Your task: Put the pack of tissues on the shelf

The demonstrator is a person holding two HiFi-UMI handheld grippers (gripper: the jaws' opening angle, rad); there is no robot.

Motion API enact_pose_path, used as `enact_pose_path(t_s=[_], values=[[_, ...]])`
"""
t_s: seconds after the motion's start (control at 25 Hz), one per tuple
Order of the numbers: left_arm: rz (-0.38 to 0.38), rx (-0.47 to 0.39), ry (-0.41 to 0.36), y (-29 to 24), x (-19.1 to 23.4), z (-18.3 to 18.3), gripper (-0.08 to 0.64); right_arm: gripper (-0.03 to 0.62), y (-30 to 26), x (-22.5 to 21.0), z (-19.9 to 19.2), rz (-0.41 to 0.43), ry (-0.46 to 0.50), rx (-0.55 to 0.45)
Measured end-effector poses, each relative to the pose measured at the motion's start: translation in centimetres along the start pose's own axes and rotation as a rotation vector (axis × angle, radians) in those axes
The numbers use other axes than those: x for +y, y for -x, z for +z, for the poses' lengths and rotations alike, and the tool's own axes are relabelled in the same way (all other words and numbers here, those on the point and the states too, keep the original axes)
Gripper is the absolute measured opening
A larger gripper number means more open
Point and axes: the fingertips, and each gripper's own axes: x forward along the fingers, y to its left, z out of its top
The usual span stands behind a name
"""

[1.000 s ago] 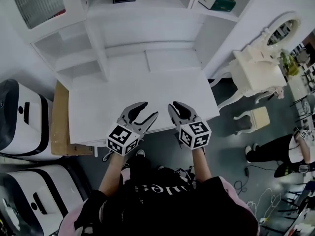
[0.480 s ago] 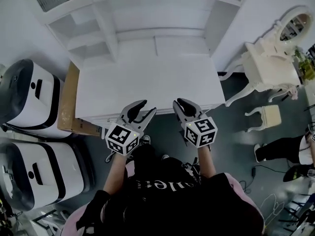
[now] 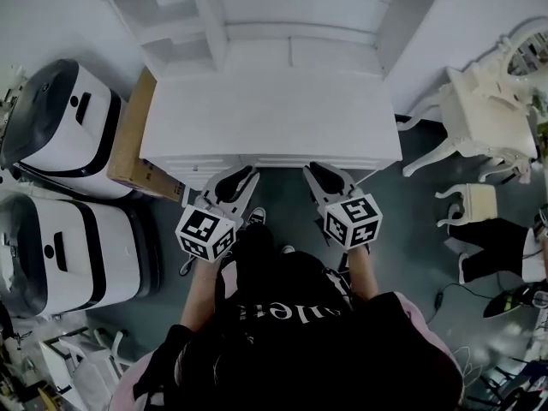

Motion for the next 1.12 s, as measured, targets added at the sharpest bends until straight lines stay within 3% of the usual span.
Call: enact_pose_path(t_s=[0.32,1.12], values=[[0.042,0.000,0.015,2.8,-2.0,-1.2,0.054,0.074,1.7,2.2,-1.1,0.054,0.030,0.008],[0.009,0.010,0.035,4.2,-6.2,-2.9,0.052,0.072,4.9,3.1,-2.3,0.059,0.037,-0.002]])
